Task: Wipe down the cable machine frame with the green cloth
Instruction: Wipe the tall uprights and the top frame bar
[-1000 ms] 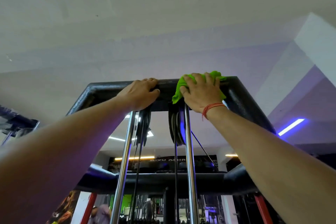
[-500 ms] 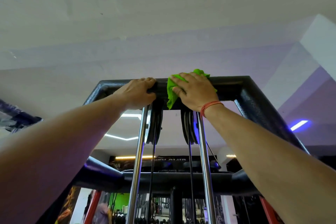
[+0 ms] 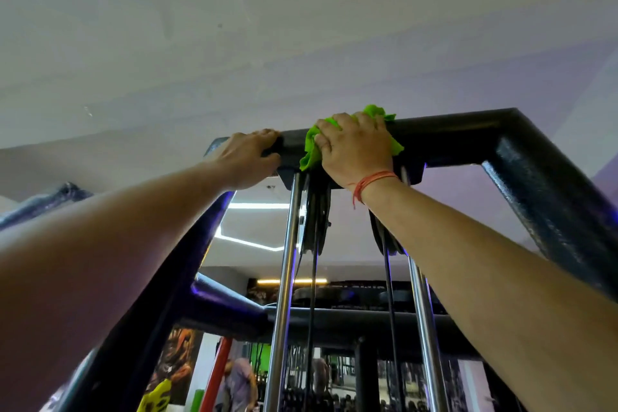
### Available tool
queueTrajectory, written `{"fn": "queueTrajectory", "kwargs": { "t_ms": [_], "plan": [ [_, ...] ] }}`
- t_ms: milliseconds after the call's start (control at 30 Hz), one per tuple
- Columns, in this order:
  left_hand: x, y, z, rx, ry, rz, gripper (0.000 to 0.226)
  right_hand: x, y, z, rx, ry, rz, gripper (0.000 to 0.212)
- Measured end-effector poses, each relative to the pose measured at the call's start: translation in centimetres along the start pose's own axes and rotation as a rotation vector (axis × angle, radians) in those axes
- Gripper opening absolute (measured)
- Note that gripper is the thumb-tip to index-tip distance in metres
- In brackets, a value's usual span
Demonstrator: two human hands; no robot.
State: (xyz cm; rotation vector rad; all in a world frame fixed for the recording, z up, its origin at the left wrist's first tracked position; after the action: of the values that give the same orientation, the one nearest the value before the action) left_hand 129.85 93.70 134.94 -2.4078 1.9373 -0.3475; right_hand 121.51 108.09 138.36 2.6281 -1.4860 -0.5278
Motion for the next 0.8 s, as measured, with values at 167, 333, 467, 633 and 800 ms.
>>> {"fn": "queueTrajectory", "kwargs": {
  "t_ms": [167, 333, 467, 633, 800],
  "plan": [
    [1.8, -0.1, 1.3, 0.006, -0.034, 0.017, 0.063, 3.1, 1.3, -1.7, 0.158, -0.275, -0.023, 0.048],
    [5.6, 0.2, 2.7, 0.015, -0.084, 0.056, 0.053, 3.6, 0.7, -0.9, -0.007, 0.022, 0.048, 0.044],
    [9.0, 0.7, 3.3, 0.013, -0.138, 0.113, 0.050, 10.6, 3.5, -1.5, 0.201, -0.293, 0.070, 0.052],
    [13.1, 1.6, 4.2, 0.025, -0.177, 0.303, 0.048, 10.3, 4.0, -3.4, 0.119, -0.083, 0.077, 0.046],
    [15.8, 2.4, 5.7, -0.027, -0.173, 0.567, 0.036, 18.9, 6.3, -4.0, 0.290, -0.381, 0.063, 0.065]
  ]
}}
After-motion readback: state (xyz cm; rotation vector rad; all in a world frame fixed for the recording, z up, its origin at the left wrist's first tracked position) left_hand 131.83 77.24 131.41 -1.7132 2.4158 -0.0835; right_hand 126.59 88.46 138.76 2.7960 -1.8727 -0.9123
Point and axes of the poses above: each hand's wrist, its own z-axis away from the middle knuckle, its own y-axis out of the palm, x = y × z, the point moved 9 cm from there along -z, towards the middle knuckle, and after that the axes turned 3 degrees about y, right-handed, at the moved point
